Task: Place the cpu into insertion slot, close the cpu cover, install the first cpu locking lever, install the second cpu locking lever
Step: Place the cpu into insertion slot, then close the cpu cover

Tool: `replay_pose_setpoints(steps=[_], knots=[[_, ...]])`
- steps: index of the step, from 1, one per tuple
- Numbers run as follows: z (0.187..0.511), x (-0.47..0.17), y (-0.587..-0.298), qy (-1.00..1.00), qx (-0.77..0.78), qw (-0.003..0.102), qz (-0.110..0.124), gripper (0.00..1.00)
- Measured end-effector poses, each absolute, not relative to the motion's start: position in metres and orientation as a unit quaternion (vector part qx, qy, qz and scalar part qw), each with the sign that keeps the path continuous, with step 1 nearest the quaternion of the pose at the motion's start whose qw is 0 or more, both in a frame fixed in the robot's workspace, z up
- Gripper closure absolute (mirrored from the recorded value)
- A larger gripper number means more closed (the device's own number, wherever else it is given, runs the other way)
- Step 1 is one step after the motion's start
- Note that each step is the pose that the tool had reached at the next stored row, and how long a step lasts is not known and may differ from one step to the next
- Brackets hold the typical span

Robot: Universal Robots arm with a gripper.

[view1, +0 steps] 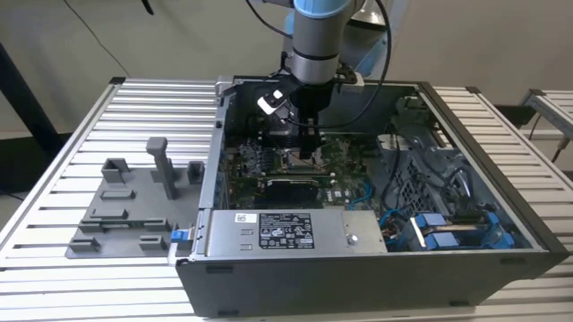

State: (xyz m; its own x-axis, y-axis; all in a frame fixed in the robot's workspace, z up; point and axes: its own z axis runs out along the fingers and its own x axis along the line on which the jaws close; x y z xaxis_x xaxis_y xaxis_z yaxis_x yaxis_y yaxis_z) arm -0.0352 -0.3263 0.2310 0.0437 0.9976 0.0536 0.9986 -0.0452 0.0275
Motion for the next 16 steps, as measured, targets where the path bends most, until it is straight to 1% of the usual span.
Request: replay_pose_setpoints(steps=[11, 12, 14, 16], knots=[[0.2327, -0.035, -0.3263, -0.691, -0.722, 0.009, -0.029, 0.38], [0.2328, -0.035, -0.3263, -0.691, -0.722, 0.009, -0.029, 0.4], [0.2328, -0.0348, -0.3263, -0.691, -0.722, 0.009, -0.029, 0.53], [0.2333, -0.0306, -0.3263, -0.691, -0.722, 0.012, -0.026, 0.53]])
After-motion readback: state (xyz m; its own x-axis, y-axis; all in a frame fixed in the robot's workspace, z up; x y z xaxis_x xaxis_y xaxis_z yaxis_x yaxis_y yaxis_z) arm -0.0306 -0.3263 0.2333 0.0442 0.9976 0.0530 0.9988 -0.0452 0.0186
